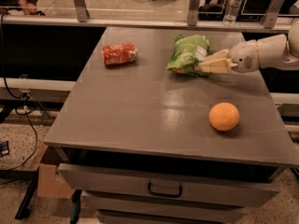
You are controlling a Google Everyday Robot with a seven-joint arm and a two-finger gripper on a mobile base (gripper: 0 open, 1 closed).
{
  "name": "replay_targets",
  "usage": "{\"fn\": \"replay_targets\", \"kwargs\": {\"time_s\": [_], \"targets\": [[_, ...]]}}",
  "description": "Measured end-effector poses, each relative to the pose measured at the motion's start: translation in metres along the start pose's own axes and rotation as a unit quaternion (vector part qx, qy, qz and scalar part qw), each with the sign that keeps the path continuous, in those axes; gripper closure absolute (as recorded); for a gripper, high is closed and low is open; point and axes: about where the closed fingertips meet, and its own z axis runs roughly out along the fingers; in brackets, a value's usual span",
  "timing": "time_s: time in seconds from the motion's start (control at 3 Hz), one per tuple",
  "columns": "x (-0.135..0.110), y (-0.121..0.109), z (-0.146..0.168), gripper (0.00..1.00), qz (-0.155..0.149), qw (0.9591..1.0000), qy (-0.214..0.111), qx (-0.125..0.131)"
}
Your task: Move green rice chip bag near coke can
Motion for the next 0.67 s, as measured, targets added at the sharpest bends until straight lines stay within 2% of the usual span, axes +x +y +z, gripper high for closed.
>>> {"fn": "replay_targets", "kwargs": {"time_s": [0.33, 0.67], "targets": [[0.0, 0.0, 0.0, 1.0, 0.0, 1.0, 0.0, 0.0], [-0.027, 0.015, 0.002, 1.0, -0.027, 0.9994, -0.02, -0.009]]}}
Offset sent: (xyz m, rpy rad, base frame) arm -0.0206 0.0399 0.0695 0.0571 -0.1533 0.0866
